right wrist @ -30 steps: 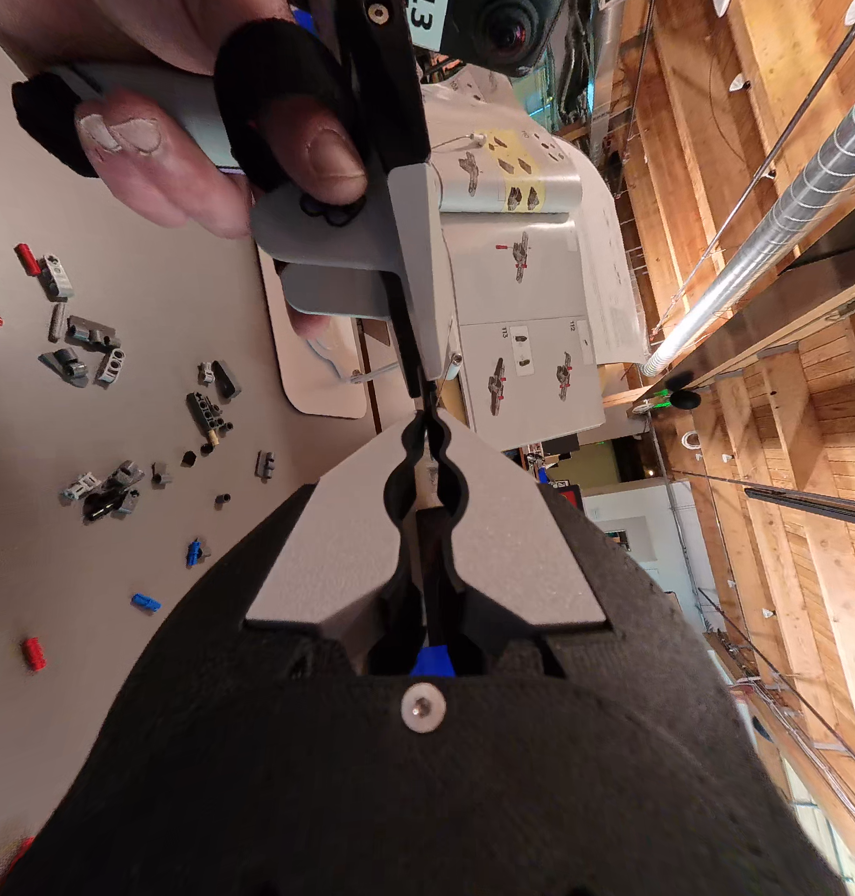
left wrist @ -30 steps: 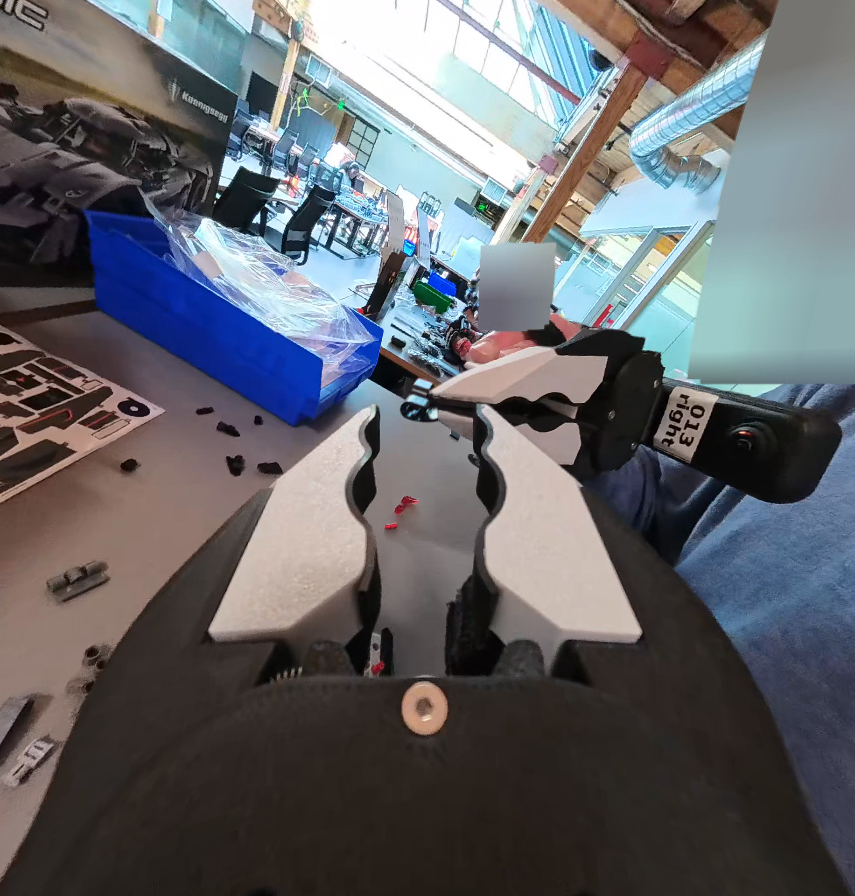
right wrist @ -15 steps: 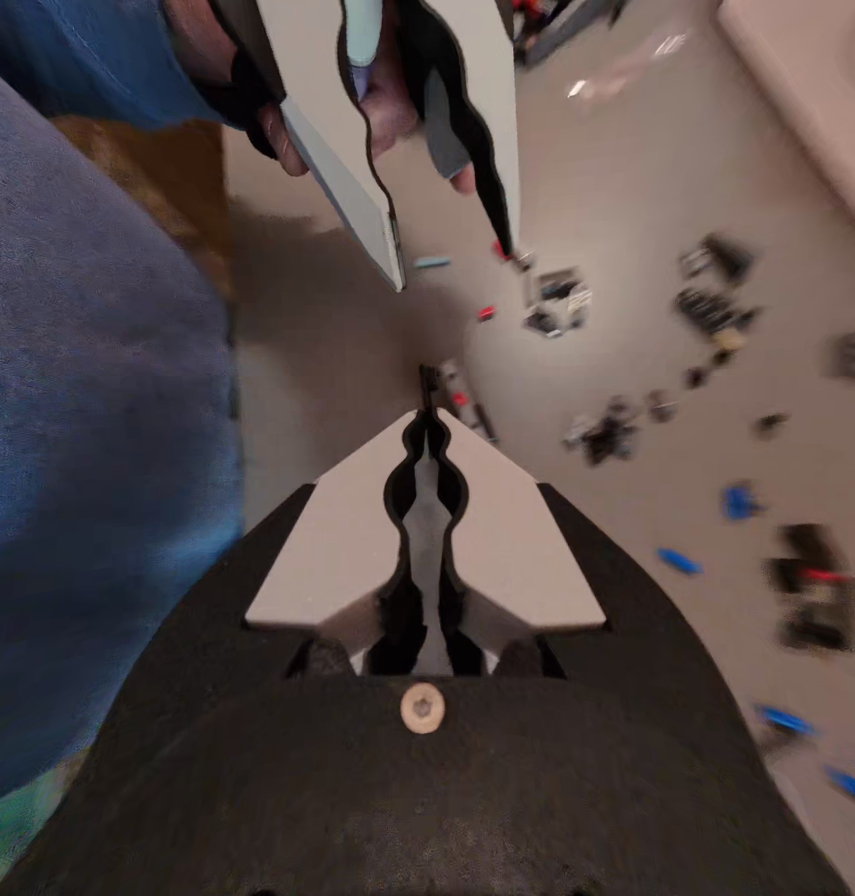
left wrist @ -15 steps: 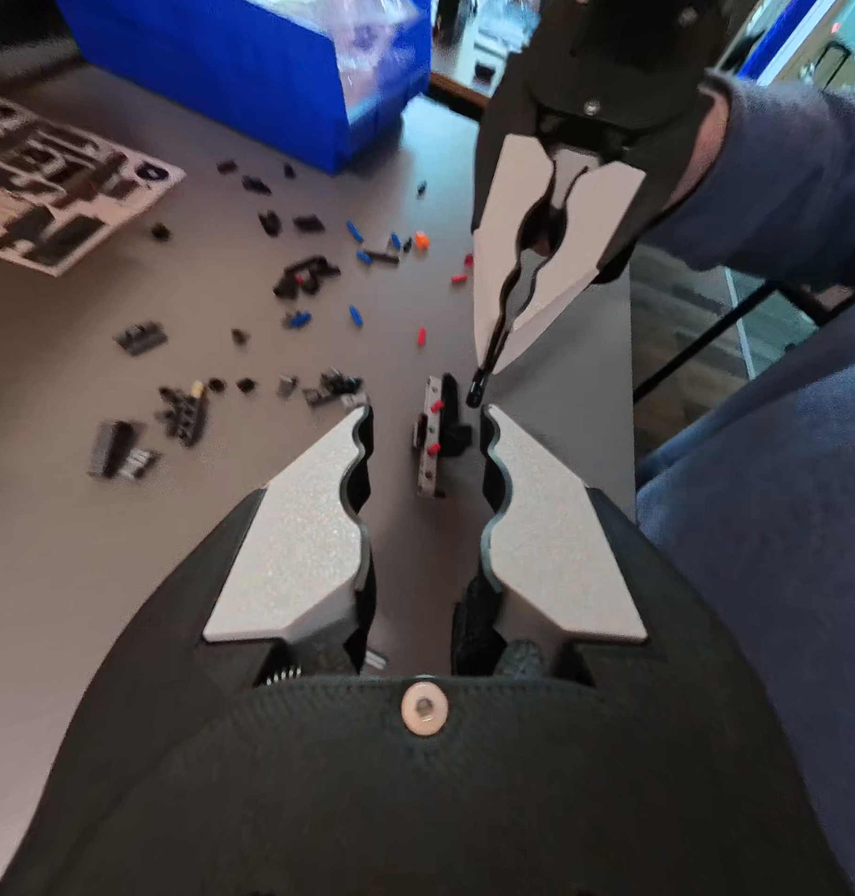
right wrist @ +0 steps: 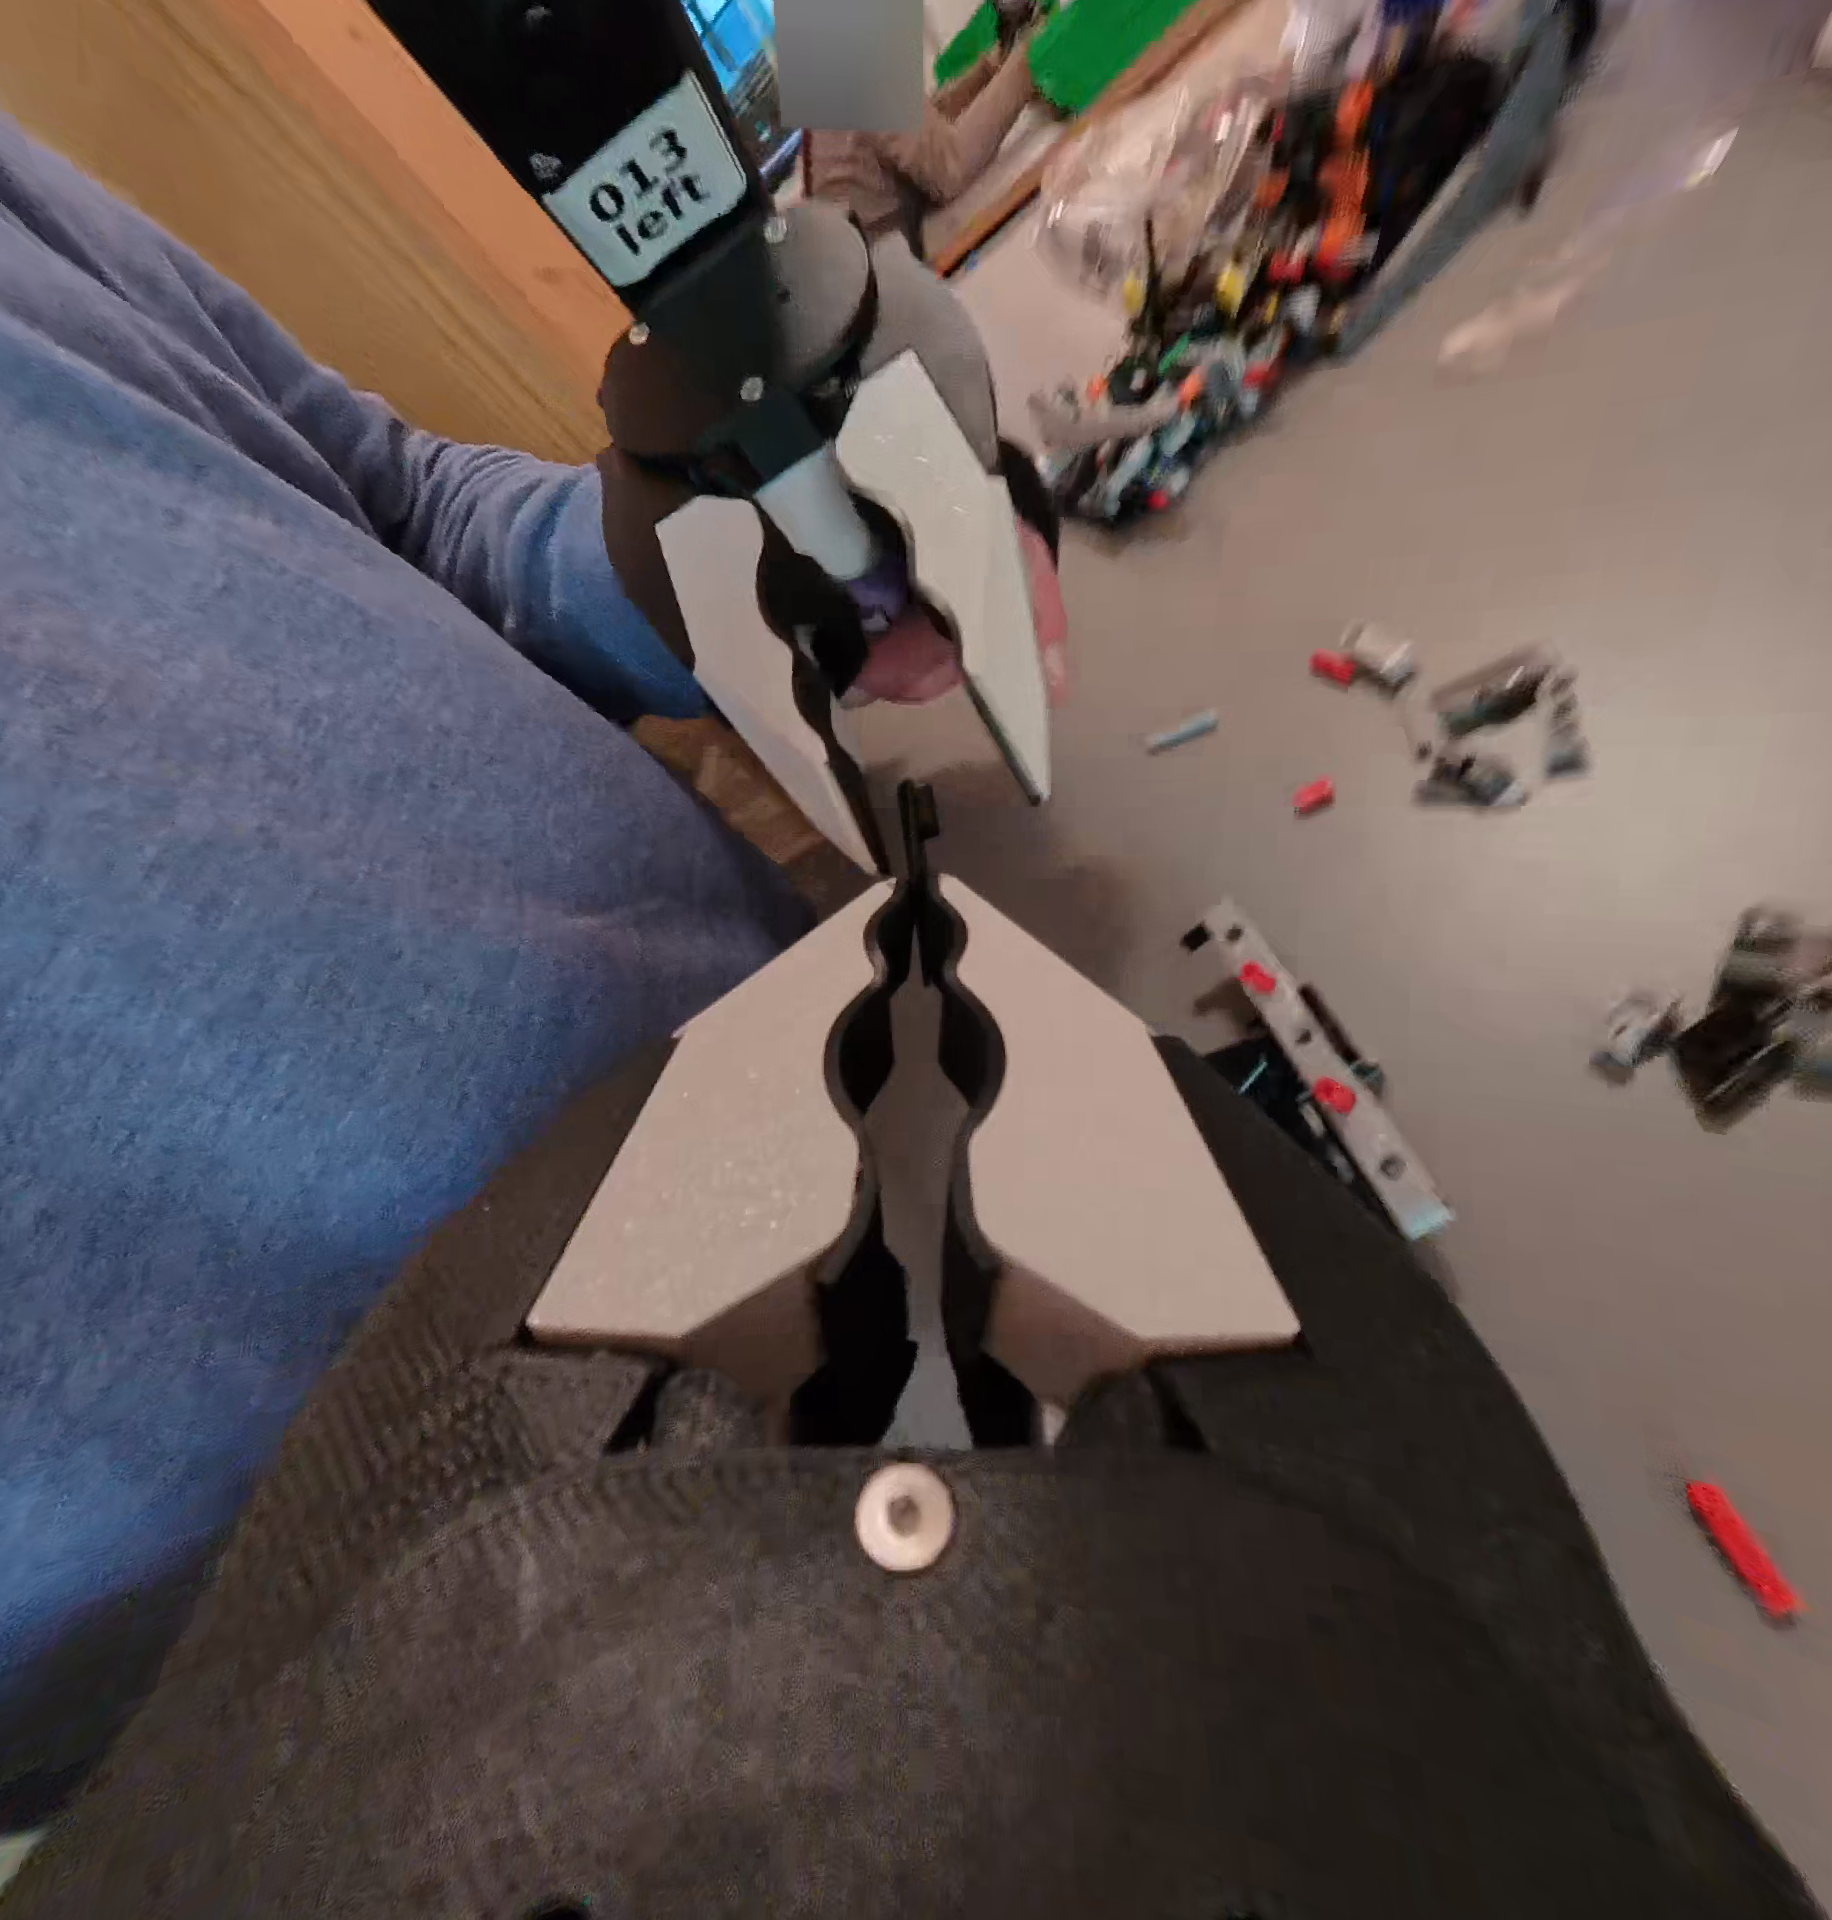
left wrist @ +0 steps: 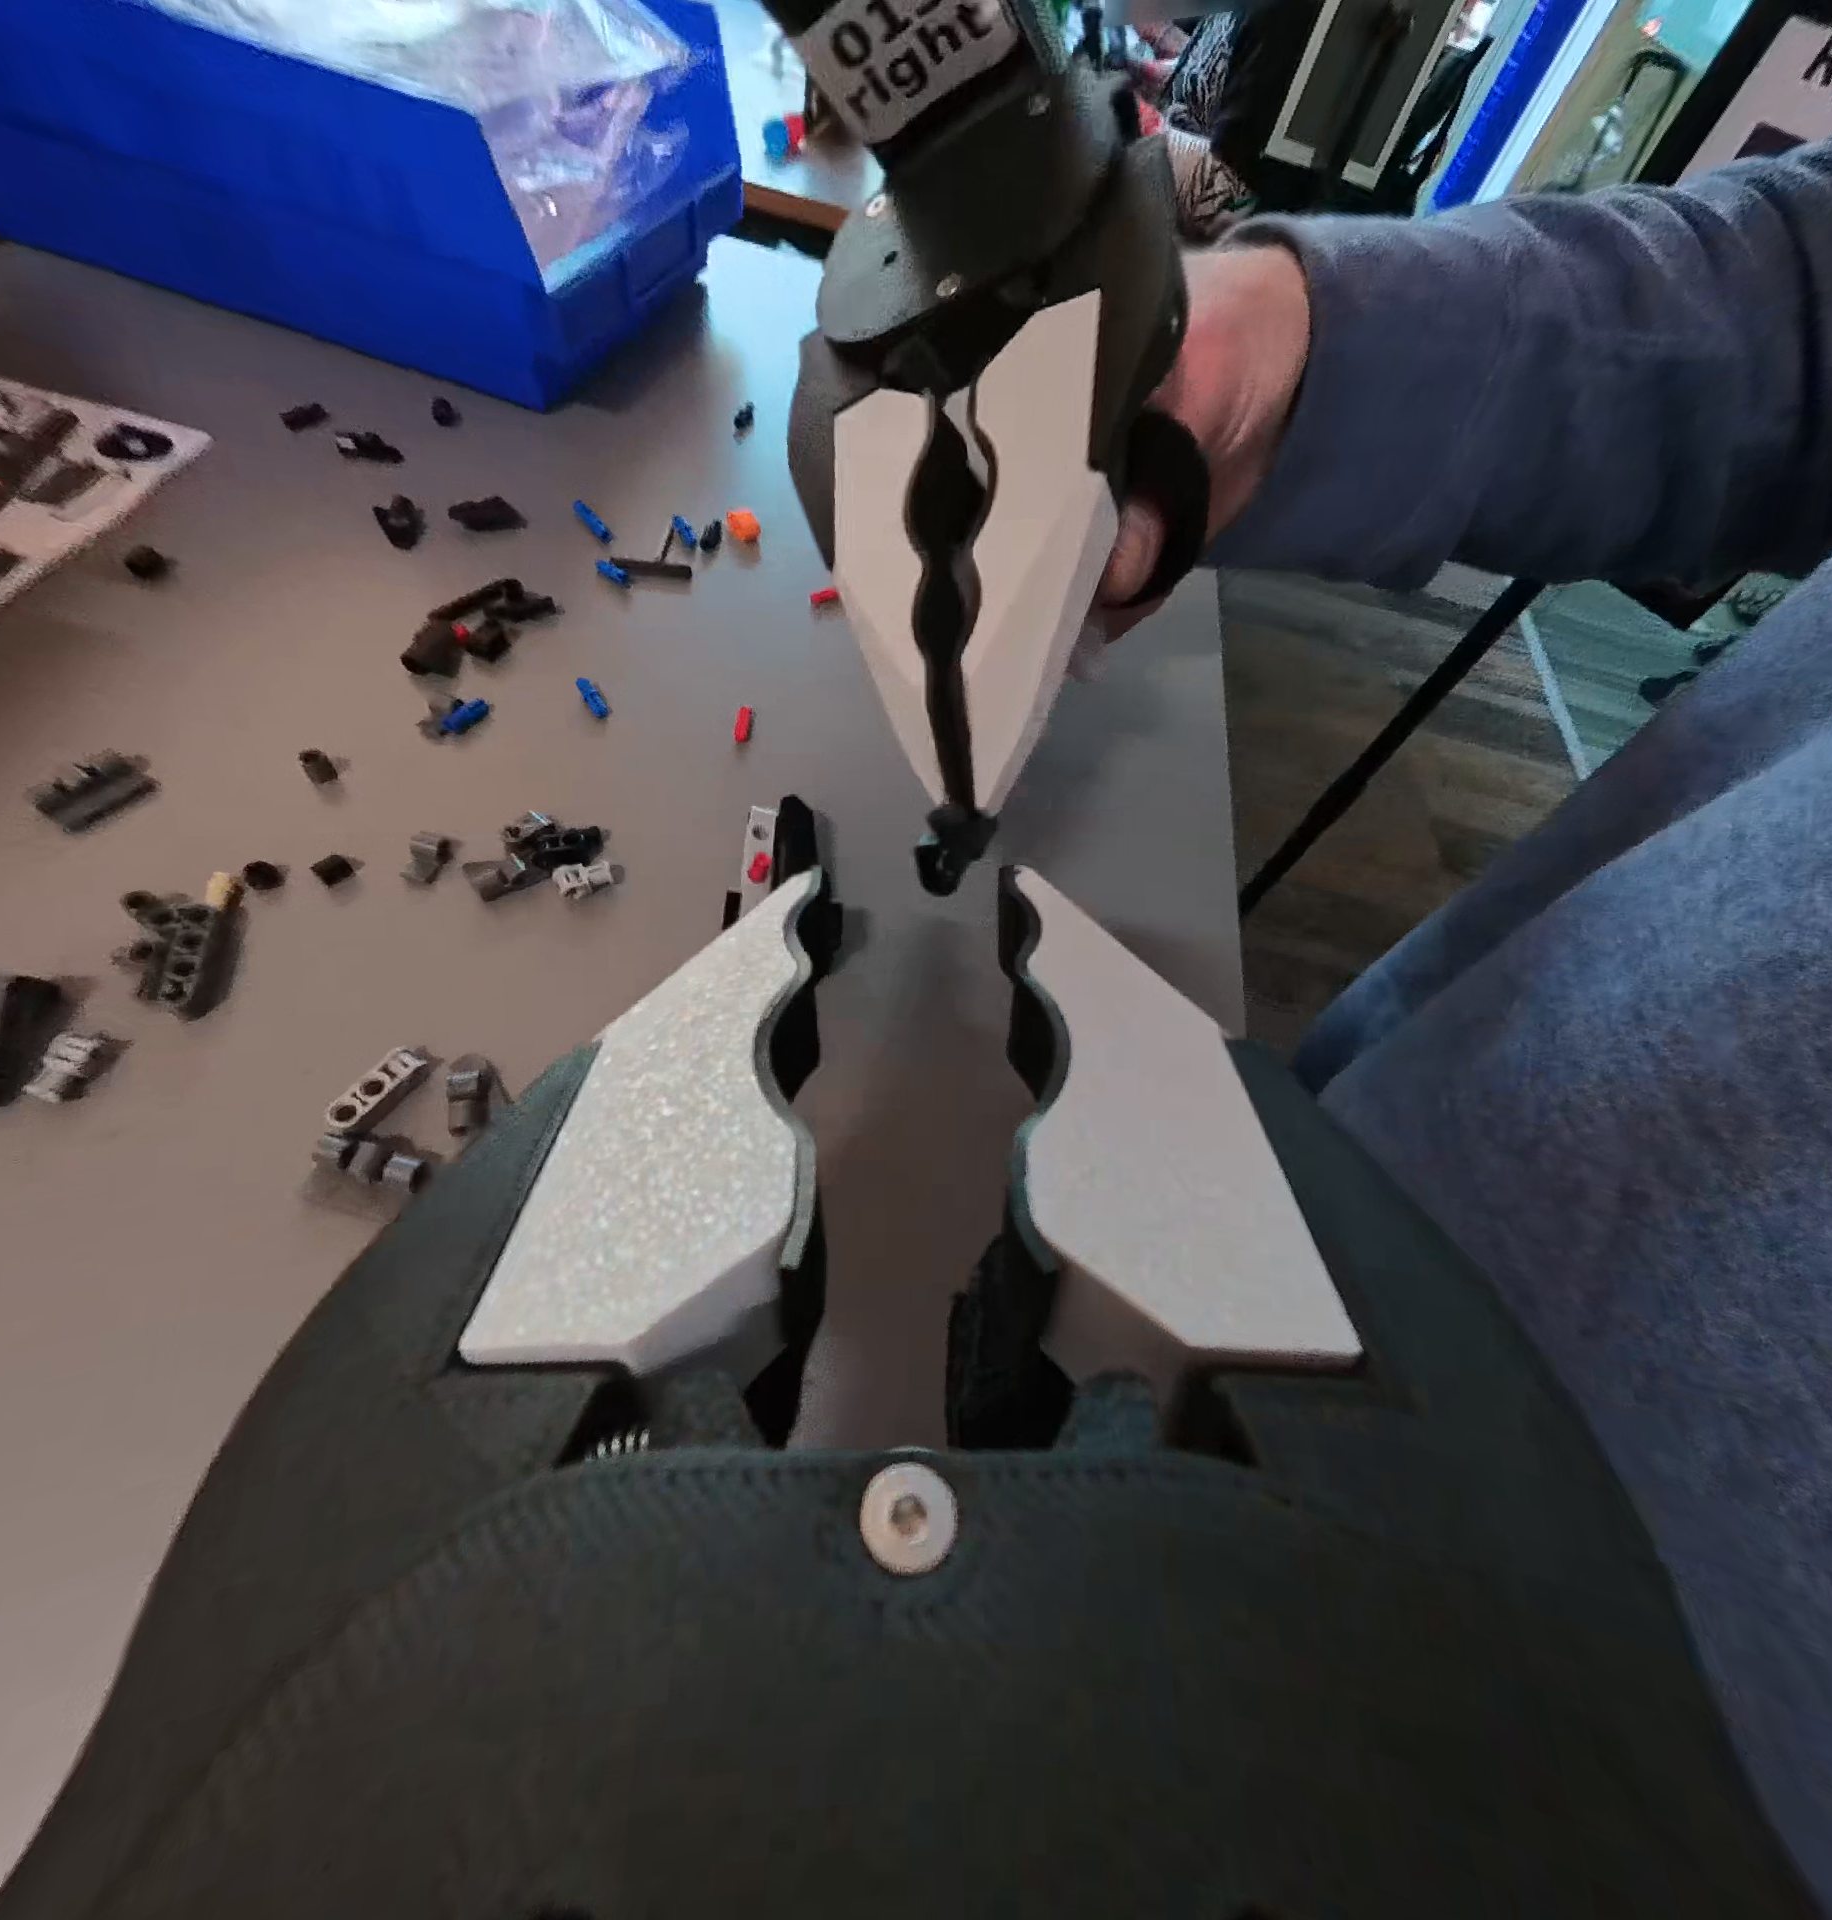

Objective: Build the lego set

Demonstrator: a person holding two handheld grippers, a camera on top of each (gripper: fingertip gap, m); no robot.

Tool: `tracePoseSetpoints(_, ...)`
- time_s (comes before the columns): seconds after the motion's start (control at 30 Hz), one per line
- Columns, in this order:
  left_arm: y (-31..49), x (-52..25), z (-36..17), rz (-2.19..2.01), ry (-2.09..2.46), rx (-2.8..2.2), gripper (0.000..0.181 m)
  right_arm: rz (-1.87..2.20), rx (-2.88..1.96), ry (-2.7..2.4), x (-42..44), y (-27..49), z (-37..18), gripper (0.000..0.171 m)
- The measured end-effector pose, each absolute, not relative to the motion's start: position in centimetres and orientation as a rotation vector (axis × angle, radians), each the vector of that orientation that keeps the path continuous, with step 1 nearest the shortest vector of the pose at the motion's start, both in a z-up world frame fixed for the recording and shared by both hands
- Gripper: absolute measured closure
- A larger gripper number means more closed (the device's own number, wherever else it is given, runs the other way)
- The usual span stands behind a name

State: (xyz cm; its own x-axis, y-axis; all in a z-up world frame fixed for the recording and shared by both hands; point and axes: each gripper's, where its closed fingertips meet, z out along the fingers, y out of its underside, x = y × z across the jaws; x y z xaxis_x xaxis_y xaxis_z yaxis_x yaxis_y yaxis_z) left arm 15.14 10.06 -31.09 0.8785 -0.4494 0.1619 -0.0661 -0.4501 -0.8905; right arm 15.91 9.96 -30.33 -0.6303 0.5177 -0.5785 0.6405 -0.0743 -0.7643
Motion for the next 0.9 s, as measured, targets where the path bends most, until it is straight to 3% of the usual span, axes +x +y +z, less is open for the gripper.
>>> tracePoseSetpoints(0.1, 9.7, 15.7, -30.4, -0.44, 0.424, -1.983, 0.155, -1.869, 1.253, 2.222, 16.1, 9.4, -29.2, 0.171)
tracePoseSetpoints(0.23, 9.2, 16.3, -29.8, -0.463, 0.425, -1.948, 0.173, -1.831, 1.297, 2.194, 16.4, 9.1, -29.5, 0.171)
tracePoseSetpoints(0.5, 8.3, 16.1, -28.6, -0.582, 0.276, -1.845, 0.175, -1.928, 1.377, 2.141, 15.8, 8.5, -28.2, 0.171)
tracePoseSetpoints(0.67, 7.8, 14.4, -26.2, -0.216, 0.399, -1.745, 0.176, -1.993, 1.442, 2.641, 15.0, 9.4, -25.7, 0.152)
tracePoseSetpoints(0.9, 7.2, 15.0, -24.1, 0.123, 0.684, -1.69, 0.176, -1.846, 1.338, 3.1, 15.3, 8.3, -23.5, 0.156)
